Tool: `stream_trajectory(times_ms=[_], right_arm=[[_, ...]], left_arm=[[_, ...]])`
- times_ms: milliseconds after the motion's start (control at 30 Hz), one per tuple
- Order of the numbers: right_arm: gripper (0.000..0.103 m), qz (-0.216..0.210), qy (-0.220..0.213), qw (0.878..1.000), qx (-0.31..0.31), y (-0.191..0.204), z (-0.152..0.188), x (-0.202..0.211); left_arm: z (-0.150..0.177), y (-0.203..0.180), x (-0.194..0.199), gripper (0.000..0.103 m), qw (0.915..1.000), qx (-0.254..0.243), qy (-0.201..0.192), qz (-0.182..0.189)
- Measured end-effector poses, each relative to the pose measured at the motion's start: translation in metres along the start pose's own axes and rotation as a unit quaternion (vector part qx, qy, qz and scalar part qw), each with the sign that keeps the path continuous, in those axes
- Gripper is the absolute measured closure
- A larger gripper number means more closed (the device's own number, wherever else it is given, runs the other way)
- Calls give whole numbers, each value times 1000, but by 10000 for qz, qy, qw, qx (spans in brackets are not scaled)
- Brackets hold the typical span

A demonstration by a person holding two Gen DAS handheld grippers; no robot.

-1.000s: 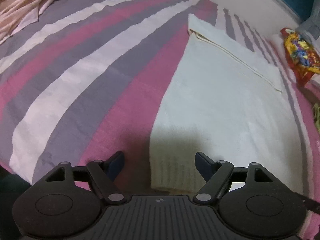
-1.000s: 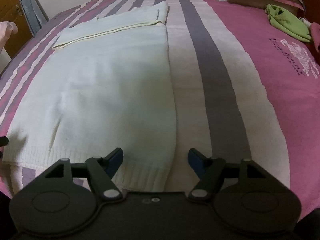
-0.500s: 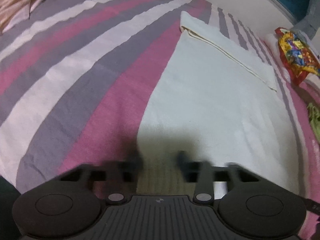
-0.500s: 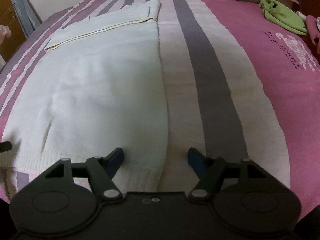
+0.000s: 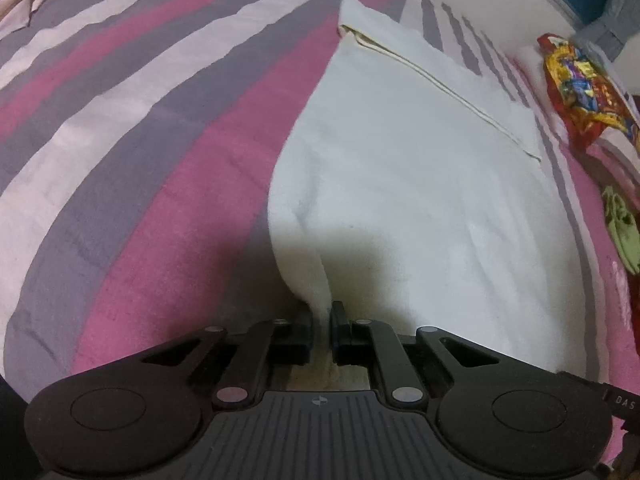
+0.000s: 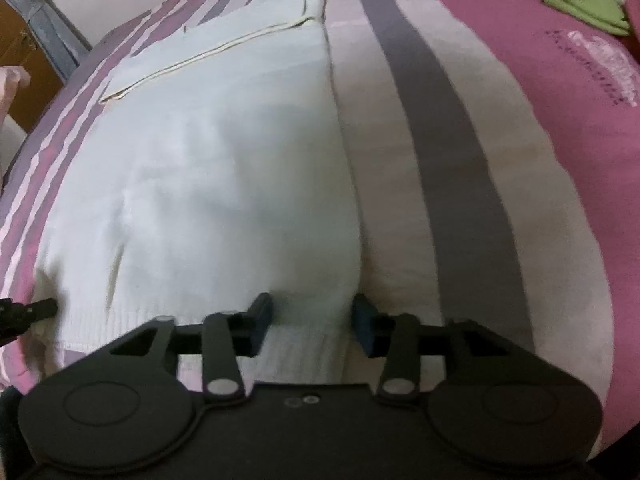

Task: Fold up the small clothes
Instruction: 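Grasp the ribbed hem with the left tool while the right tool grasps beside it, then lift the ribbed hem with both tools and fold it toward the collar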

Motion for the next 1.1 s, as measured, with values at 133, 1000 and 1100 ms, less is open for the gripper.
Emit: stream_trajectory(times_ms=[133,1000,1100], right_arm=[[71,-108,4,9999,128,8,0,1],[95,-1047,-1448,9830,-420,23,-154,27],[95,-1032,-1580,9808,-487,19,-187,16]], left_arm=[[-5,3,4,94,9995,276,-15,177],[-176,-88,-2,96,9842,250,-1442,995],[-207,-101,-15,96,9818,277,-1588,1008]])
Point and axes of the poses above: each gripper's, at about its wrist camera, not at the fingertips, and x roughly against the way its jaws point, y to its left, z to its underside, the point moved 10 cm from there along -x, roughly the way its jaws point, and after that the axes turned 4 degrees about x, right-handed, at the moved point
